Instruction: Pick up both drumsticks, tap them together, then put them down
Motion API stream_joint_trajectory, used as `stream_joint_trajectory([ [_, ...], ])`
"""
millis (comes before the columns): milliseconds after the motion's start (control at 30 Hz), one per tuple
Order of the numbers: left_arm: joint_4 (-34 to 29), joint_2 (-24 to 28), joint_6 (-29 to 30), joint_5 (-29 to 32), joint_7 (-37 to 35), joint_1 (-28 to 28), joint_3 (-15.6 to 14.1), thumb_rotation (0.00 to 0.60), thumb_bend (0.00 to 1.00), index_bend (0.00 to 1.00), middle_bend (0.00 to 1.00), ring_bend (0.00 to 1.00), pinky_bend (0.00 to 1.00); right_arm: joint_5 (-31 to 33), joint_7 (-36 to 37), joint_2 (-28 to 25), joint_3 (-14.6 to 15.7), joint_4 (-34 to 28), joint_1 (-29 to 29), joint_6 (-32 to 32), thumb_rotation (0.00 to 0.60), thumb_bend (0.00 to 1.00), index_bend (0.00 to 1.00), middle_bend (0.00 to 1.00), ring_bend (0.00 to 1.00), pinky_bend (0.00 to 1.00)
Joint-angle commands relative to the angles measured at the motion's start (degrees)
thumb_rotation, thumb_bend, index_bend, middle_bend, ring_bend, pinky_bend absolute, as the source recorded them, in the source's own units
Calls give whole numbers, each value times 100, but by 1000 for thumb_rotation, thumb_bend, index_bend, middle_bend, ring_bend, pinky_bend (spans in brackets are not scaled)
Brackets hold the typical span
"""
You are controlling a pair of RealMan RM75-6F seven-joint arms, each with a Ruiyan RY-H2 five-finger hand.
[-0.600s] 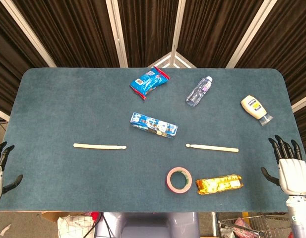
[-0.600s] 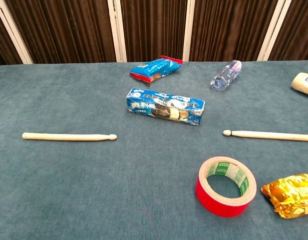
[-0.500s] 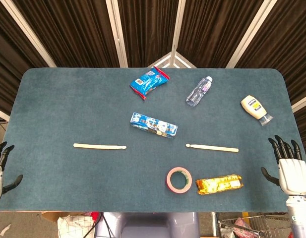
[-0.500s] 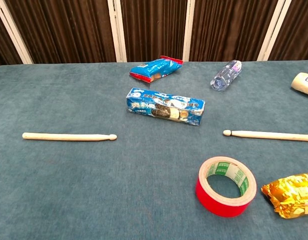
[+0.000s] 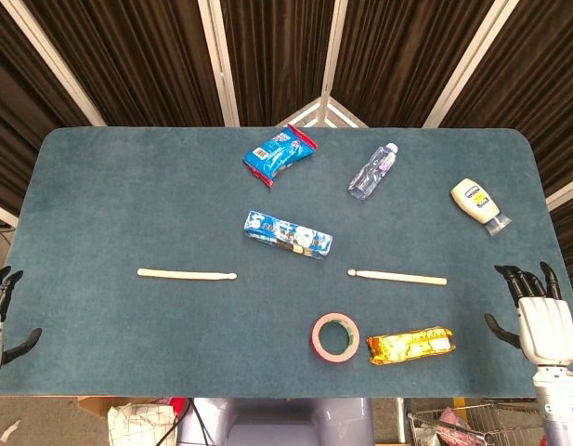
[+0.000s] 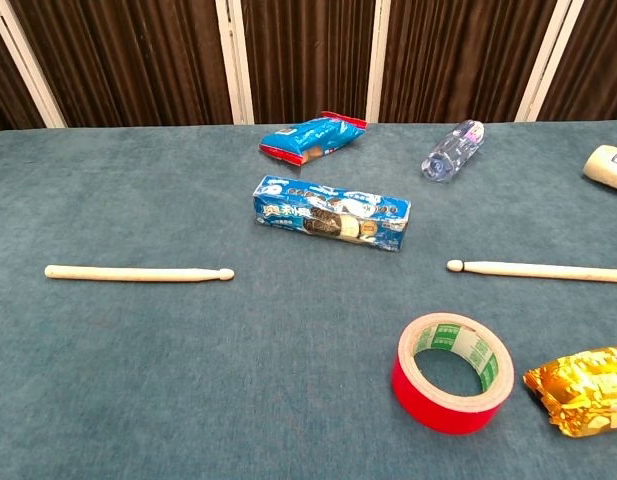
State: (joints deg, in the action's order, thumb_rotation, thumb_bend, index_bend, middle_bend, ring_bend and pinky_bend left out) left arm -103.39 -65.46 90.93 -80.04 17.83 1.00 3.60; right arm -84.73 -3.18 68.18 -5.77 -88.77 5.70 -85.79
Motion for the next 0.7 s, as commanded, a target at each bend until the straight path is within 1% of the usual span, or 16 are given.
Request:
stream_joint_trajectory([
  [33,-15,2,-6,-3,-7,-4,-2,600,302,133,66,0,0,0,-5,8,-1,-2,0,-1,600,268,228,245,249,11],
  [200,-77,34,5,-25,-123,10,-7,600,302,133,67,0,0,-35,-89,32,41,-74,47,97,600,268,276,265,253,13],
  [267,-71,48,-7,0,-101,10,-8,600,302,133,67,0,0,-16,-141,71,15,-113,79,122,600,268,313,305,268,28],
  [333,-83,63,-15,53,-120,14,9,600,301,133,67,0,0,40,-199,151,-70,-148,164,179,600,268,338,320,276,36],
  [500,-93,81,22,76,-170,23,42,600,302,133,67,0,0,399,-615,218,-237,-291,554,832,600,268,399,321,276,36],
  [567,-90,80,7,82,-167,17,40,600,302,133,67,0,0,671,-929,240,-324,-390,760,1195,600,268,427,325,276,36],
  [700,-86,83,-39,109,-154,-1,38,600,302,133,67,0,0,1183,-1513,352,-476,-472,1113,1716,600,268,458,352,277,36],
])
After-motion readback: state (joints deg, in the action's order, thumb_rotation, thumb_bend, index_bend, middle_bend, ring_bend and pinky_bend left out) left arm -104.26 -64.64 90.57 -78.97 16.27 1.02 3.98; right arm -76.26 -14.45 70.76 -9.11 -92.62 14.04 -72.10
